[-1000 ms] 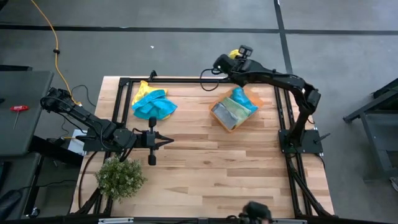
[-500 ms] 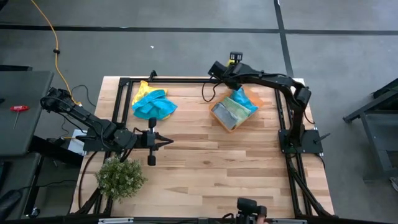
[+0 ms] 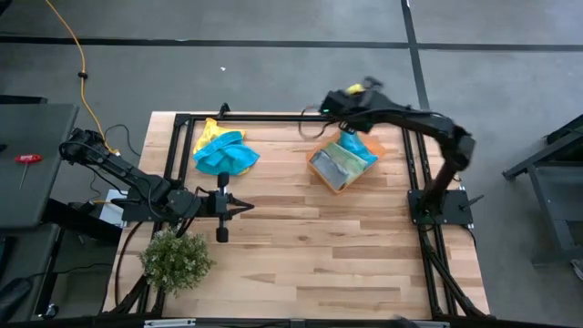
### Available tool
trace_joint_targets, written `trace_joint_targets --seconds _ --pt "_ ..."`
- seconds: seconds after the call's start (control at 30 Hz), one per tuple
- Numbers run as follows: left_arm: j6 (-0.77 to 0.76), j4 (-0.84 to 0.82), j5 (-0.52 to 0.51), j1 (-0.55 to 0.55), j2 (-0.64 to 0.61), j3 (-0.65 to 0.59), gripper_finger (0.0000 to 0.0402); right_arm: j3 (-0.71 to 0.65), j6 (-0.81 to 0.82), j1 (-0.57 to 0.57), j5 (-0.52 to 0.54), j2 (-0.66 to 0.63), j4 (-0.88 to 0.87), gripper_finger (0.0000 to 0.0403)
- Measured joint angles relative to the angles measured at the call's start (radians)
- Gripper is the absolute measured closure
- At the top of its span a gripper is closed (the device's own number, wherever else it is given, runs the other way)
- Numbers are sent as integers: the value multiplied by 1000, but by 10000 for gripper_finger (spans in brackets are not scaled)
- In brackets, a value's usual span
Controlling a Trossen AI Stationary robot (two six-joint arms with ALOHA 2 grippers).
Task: Fold microfiber towels
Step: Put the right folded yellow microfiber cloth into the orange bin
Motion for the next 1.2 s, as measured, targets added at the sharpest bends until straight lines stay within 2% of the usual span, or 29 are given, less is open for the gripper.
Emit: trace_joint_targets --seconds 0.13,0.27,0.43,0.53,0.63,0.77,0.93,1.0,1.13,1.2 --pt "0 0 0 0 0 0 401 0 522 -8 -168 -149 -188 402" --pt "0 0 0 0 0 0 402 0 815 21 -301 -281 -261 396" --pt "0 -12 0 1 0 0 401 0 966 128 -319 -372 -268 400" --pt "32 -28 -1 1 0 0 402 -13 1088 180 -229 -390 -261 400" --pt "54 -24 -2 2 0 0 402 -118 1104 194 -231 -394 -189 401" --pt "45 -27 -1 1 0 0 401 -353 1006 144 -317 -444 18 401" --pt "35 -27 -4 4 0 0 401 -614 933 69 -390 -654 299 402" --pt "-19 -26 -25 23 1 0 401 -714 909 51 -445 -758 396 402" --pt "-52 33 -76 167 91 0 402 -870 860 50 -530 -932 572 402" --pt "-35 111 -5 275 173 0 401 -928 853 63 -538 -997 661 402"
